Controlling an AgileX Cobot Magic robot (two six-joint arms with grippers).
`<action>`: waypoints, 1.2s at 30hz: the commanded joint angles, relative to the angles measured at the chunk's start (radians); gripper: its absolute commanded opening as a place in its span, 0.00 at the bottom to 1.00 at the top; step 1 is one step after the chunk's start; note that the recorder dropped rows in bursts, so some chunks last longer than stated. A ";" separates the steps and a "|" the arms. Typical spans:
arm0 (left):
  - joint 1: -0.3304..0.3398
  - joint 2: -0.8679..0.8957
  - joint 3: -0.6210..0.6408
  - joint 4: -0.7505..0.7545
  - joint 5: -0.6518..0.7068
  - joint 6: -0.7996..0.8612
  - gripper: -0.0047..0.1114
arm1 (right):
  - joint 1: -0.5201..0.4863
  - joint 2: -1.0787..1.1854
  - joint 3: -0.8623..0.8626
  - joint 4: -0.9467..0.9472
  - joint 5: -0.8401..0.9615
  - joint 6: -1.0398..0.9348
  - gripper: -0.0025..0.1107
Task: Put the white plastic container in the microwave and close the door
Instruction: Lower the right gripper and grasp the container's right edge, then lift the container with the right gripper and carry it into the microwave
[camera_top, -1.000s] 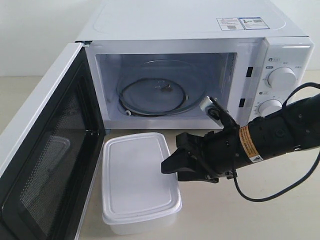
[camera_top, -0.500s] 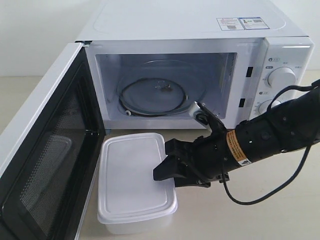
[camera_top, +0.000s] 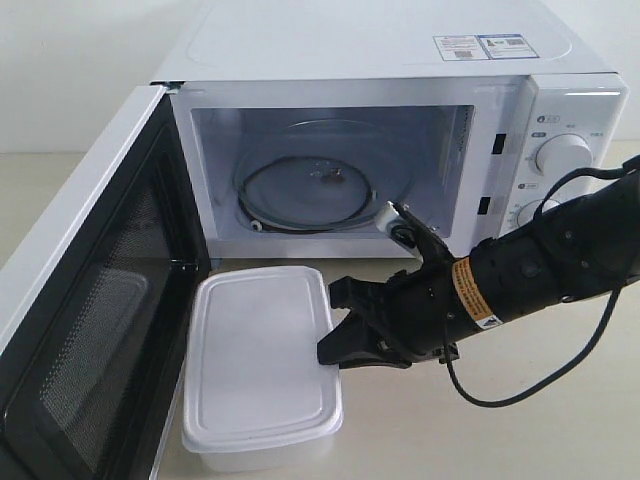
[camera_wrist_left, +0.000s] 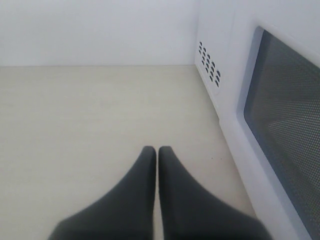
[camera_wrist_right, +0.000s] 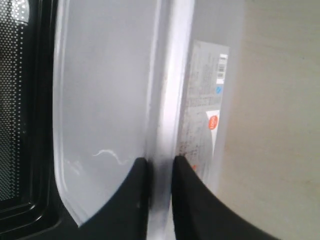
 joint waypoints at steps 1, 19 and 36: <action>0.006 -0.004 0.004 0.001 -0.001 0.002 0.08 | 0.001 -0.002 -0.003 -0.031 0.002 -0.016 0.02; 0.006 -0.004 0.004 0.001 -0.001 0.002 0.08 | 0.001 -0.254 0.013 -0.139 0.067 0.055 0.02; 0.006 -0.004 0.004 0.001 -0.001 0.002 0.08 | 0.003 -0.293 0.187 0.647 0.239 -0.159 0.02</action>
